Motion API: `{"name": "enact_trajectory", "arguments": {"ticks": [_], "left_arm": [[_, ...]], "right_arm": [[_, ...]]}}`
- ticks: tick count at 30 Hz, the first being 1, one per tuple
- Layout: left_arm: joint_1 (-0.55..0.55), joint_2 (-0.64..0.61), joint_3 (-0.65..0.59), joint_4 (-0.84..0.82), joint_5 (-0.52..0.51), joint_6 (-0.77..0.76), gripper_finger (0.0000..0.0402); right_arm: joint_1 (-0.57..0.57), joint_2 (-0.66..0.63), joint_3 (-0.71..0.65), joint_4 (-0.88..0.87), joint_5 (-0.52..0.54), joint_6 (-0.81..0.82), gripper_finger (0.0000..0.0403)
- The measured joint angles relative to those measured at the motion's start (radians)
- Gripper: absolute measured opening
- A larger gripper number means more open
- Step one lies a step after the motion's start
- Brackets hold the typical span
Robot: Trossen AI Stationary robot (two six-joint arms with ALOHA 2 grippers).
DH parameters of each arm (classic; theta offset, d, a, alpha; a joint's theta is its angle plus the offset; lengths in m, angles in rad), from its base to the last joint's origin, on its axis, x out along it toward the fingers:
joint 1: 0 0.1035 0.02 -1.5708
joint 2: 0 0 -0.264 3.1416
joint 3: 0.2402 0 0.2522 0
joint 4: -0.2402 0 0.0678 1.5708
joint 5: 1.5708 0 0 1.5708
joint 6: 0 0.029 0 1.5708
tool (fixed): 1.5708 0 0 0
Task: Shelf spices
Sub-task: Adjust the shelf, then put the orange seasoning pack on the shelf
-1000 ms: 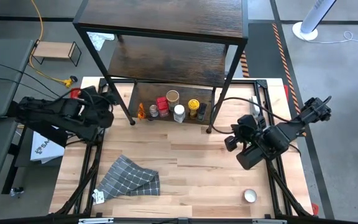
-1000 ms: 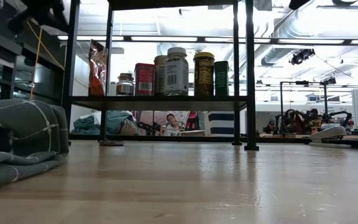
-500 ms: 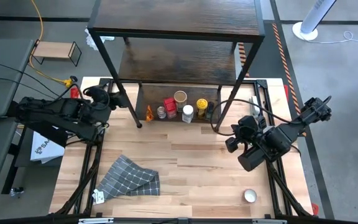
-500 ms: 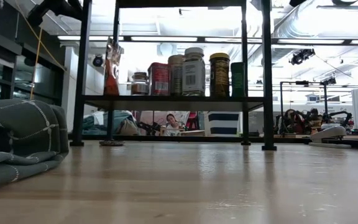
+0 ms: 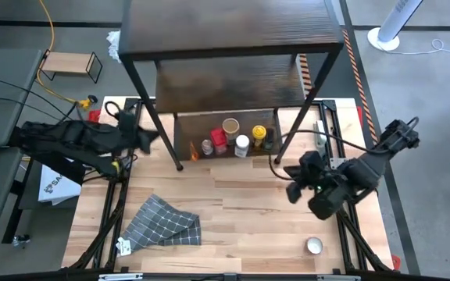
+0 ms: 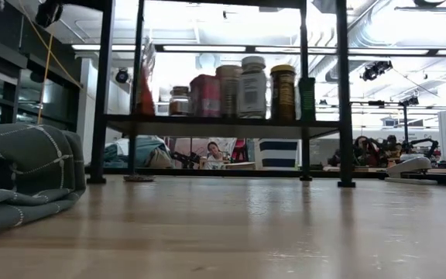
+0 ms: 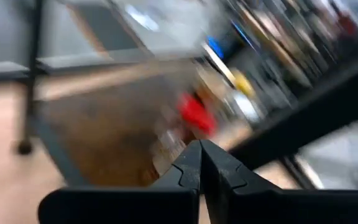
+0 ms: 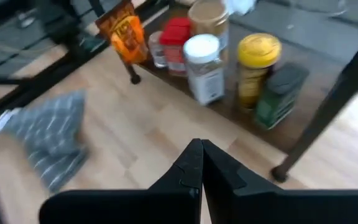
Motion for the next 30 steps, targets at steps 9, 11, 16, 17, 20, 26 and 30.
{"name": "enact_trajectory", "arguments": {"ticks": [9,11,16,17,20,26,30], "left_arm": [[-0.055,-0.141,0.000,0.059,0.263,0.246,0.0000],[-0.057,-0.162,-0.001,-0.003,0.160,0.225,0.0000],[-0.057,-0.197,0.000,-0.148,0.060,0.177,0.0000],[-0.057,-0.197,-0.001,-0.187,0.064,0.157,0.0000],[-0.057,-0.200,-0.001,-0.274,0.052,0.086,0.0000],[-0.057,-0.191,-0.068,-0.330,0.288,0.018,0.0000],[-0.085,-0.167,-0.178,-0.273,0.520,-0.067,0.0000]], "right_arm": [[0.191,-0.161,-0.092,0.013,0.146,0.182,0.0000],[0.200,-0.185,-0.119,0.049,0.176,0.204,0.0000],[0.181,-0.195,-0.164,0.205,0.136,0.119,0.0000],[0.174,-0.195,-0.178,0.231,0.110,0.102,0.0000],[0.149,-0.195,-0.232,0.308,0.064,0.100,0.0000],[0.090,-0.195,-0.384,0.568,-0.010,0.055,0.0000],[0.053,-0.195,-0.476,0.756,-0.091,-0.005,0.0000]]}}
